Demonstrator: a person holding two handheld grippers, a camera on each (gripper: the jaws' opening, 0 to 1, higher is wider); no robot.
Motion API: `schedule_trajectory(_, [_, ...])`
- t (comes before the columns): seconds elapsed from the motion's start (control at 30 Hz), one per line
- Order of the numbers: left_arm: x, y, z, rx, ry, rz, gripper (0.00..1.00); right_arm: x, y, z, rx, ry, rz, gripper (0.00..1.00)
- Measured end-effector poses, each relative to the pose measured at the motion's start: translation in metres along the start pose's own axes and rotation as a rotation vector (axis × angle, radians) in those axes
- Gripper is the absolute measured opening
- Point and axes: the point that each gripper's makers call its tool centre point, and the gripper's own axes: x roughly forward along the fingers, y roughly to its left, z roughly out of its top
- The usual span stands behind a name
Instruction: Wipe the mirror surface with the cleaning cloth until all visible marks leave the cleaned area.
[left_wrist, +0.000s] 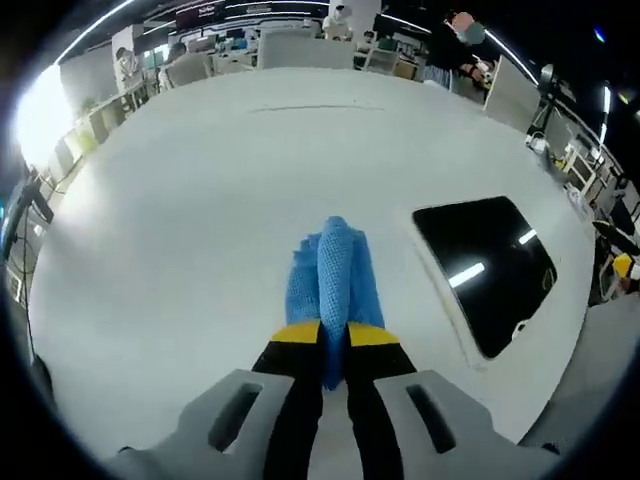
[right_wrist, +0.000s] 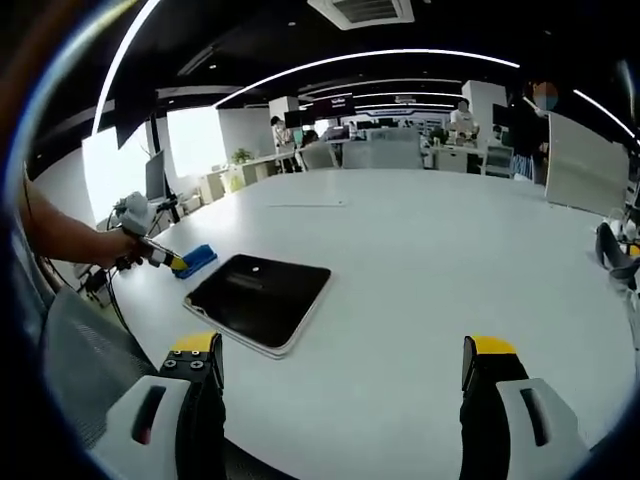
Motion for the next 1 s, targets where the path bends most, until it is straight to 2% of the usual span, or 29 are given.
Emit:
schedule_trajectory(0.07, [0.000,0.000,0.000,0.032,-0.001,-0.004,0.08,0.000,0.001,0.000,-0.001,0.001,0.003,0.99])
schedule_trajectory(0.17, [0.002,-0.002,0.002,0.006,0.001,-0.011,0.13,0.000,0.001,0.000,-0.002,0.002,0.002,0.99])
schedule_trajectory(0.23, [0.002,-0.003,0.003,0.042,0.006,0.004,0.15,0.000,0.001,0.000,-0.002,0.001,0.002,0.99])
schedule_trajectory(0.33, [0.004,0.001,0.004,0.112,0.031,0.039,0.07,0.000,0.001,0.000,-0.002,0.004,0.004,0.99])
schedule_trajectory(0.37, [0.005,0.000,0.003,0.112,0.039,0.043,0.06,0.000,0.001,-0.001,-0.002,0.004,0.005,0.99])
schedule_trajectory(0.43, [0.005,0.002,0.003,0.089,0.043,0.046,0.04,0.000,0.001,-0.001,-0.003,0.005,0.005,0.99])
schedule_trajectory(0.5, [0.004,0.002,0.004,0.010,0.050,0.051,0.04,0.000,0.001,-0.001,-0.002,0.004,0.005,0.98])
schedule_trajectory(0.63, [-0.001,-0.002,0.020,-0.072,-0.035,0.042,0.03,0.001,0.001,-0.002,-0.003,0.010,0.007,0.97])
schedule_trajectory(0.8, [-0.004,-0.018,0.039,-0.103,-0.070,0.004,0.03,0.001,0.004,-0.002,-0.007,0.014,0.015,0.97])
schedule_trajectory(1.0, [0.002,-0.038,0.048,-0.110,-0.067,-0.033,0.03,0.001,0.004,0.000,0.013,0.005,0.021,0.98])
